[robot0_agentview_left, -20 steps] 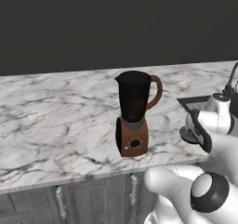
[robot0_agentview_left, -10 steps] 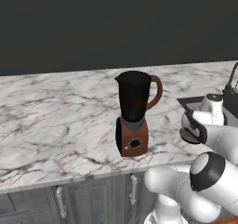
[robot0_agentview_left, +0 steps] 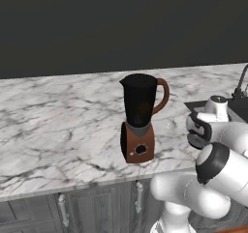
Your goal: Open the blender lid, put the orange in the blender, close the lid, and start the blender.
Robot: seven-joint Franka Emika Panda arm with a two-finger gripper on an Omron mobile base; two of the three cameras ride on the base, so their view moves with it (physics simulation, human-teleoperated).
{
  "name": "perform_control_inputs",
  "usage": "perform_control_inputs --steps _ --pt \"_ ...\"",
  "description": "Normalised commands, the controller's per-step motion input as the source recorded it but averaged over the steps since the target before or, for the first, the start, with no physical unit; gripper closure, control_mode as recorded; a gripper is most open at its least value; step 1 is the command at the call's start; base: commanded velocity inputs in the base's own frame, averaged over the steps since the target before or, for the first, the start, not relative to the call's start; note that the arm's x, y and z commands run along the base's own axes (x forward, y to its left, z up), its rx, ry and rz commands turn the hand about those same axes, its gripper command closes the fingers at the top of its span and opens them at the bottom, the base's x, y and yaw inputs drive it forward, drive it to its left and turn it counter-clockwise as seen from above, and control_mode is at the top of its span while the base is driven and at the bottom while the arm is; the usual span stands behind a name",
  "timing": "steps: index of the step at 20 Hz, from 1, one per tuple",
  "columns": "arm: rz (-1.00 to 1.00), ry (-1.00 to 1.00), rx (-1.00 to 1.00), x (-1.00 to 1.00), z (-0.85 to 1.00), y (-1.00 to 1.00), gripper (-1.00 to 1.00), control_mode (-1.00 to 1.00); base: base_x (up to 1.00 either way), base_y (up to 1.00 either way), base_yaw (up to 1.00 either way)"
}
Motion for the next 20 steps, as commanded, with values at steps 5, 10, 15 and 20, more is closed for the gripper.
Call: perform_control_inputs --steps 5,10,15,20 --pt "0.04 0.00 0.00 0.23 -0.17 0.00 -1.00 -1.00 0.00 0.00 0.00" --pt "0.04 0.00 0.00 0.19 -0.18 0.00 -1.00 -1.00 0.00 0.00 0.00" --pt "0.03 0.00 0.00 0.14 -0.10 -0.02 -1.00 -1.00 0.00 0.00 0.00" --pt "0.01 0.00 0.00 0.11 0.00 -0.08 -1.00 -1.00 0.00 0.00 0.00"
